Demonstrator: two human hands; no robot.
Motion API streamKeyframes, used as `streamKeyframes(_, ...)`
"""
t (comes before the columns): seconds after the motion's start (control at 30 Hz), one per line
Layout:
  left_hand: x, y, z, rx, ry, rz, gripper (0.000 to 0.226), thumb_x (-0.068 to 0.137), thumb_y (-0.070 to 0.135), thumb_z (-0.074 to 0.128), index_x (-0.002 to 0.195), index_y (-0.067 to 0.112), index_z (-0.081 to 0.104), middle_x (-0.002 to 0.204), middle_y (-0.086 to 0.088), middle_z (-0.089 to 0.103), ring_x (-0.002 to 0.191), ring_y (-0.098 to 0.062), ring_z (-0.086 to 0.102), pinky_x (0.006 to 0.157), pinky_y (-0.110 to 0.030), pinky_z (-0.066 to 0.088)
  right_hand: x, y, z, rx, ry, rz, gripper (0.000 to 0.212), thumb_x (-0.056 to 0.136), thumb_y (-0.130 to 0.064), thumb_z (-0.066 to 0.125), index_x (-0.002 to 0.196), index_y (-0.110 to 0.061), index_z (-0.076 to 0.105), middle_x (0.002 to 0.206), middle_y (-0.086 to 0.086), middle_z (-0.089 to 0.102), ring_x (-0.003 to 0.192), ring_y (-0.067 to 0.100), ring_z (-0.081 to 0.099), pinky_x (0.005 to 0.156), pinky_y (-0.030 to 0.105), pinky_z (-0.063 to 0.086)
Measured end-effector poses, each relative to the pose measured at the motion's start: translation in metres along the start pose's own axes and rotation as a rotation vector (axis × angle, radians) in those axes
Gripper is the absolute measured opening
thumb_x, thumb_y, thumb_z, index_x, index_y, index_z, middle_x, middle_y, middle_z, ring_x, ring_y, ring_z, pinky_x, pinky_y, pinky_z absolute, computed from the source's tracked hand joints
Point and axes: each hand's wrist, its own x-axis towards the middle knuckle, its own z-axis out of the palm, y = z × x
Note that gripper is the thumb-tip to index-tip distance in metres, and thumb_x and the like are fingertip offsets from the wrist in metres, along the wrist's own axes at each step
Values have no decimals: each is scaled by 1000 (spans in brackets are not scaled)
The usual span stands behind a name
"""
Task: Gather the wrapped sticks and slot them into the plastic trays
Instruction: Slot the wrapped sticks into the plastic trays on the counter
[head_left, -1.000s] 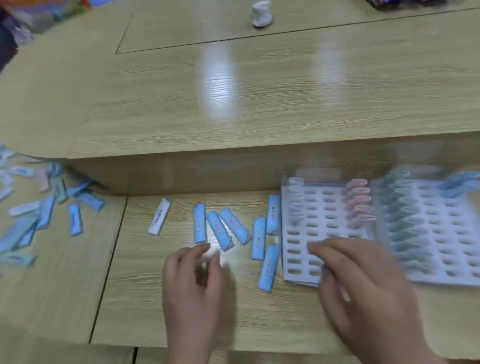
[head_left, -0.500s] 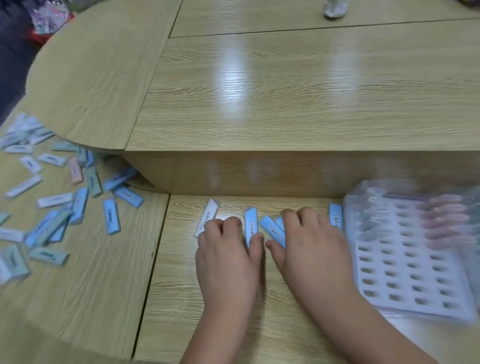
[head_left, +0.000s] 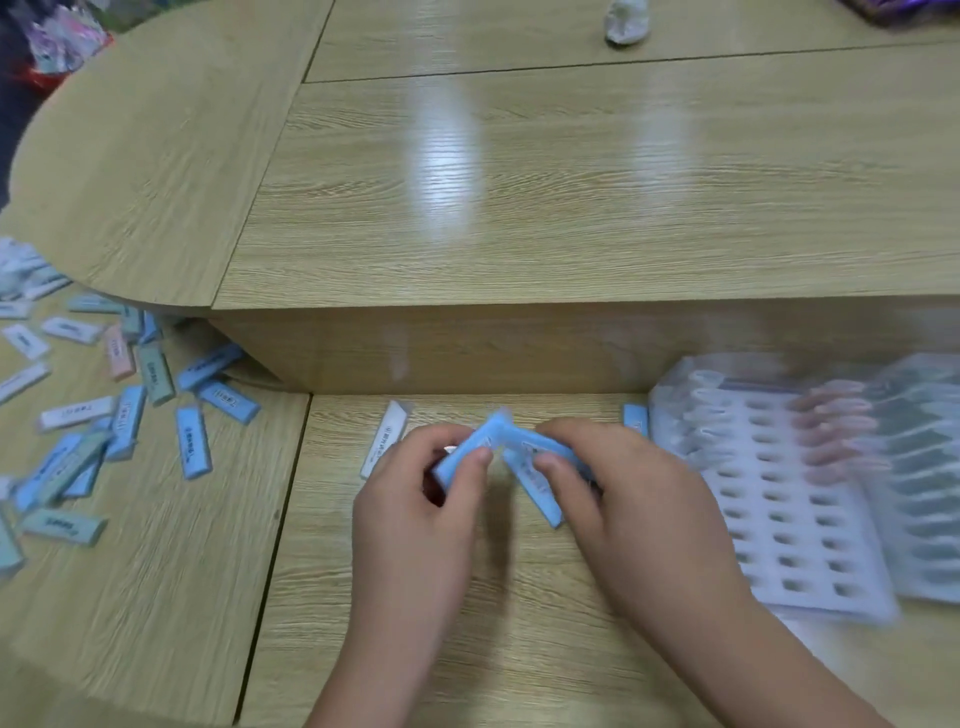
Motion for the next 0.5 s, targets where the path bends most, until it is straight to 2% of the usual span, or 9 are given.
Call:
streamKeyframes(0.03,-3,8,0,-25,-25,33,9,90,33,71,92,41,70,73,15,66,59,-3,56,54,-13,41,-6,2,-9,50,25,2,33,97,-50,36,115,-39,62,98,-20,66,87,5,60,68,30,47)
streamKeyframes(0.1,-10,23,5,-63,-56,95,7,89,36,71,92,43,70,70,14,65,55,-1,53,52,-10,40,-20,14,-29,111,58,27,28,95,-47,35,113,-44,56,88,-28,64,81,0,59,62,27,45)
streamKeyframes(0.13,-14,30,9,-76,-68,120,5,88,42,68,92,44,70,69,12,64,54,0,51,50,-11,39,-28,23,-39,136,63,50,24,93,-45,34,110,-47,51,81,-30,62,75,-1,58,57,25,41)
streamKeyframes(0.2,-22,44,21,-64,-93,176,17,88,51,53,95,46,67,72,6,63,53,-3,50,48,-13,37,-42,44,-59,185,90,98,14,91,-42,40,102,-48,45,72,-31,59,65,-2,56,49,22,34)
streamKeyframes(0.27,-31,56,36,-15,-135,219,24,91,52,40,97,48,63,78,6,63,61,-10,55,51,-18,38,-55,67,-79,229,160,131,21,83,-37,54,98,-49,45,61,-24,60,56,2,55,49,20,38)
streamKeyframes(0.33,-40,68,52,25,-194,223,23,92,52,34,96,51,57,71,11,61,58,-7,55,51,-18,40,-65,88,-95,246,231,149,26,81,-36,61,96,-51,45,64,-20,66,56,5,56,55,15,41)
streamKeyframes(0.4,-47,78,67,47,-225,233,16,92,52,36,93,51,52,61,17,57,50,-3,51,46,-12,37,-73,109,-110,243,306,157,21,85,-40,65,95,-49,49,73,-25,69,61,6,58,56,11,42)
streamKeyframes(0.5,-55,95,88,-15,-241,244,12,96,54,45,89,46,53,59,14,56,46,-2,48,42,-8,33,-84,137,-134,315,435,184,19,82,-48,75,96,-44,63,80,-24,70,66,2,63,59,2,41)
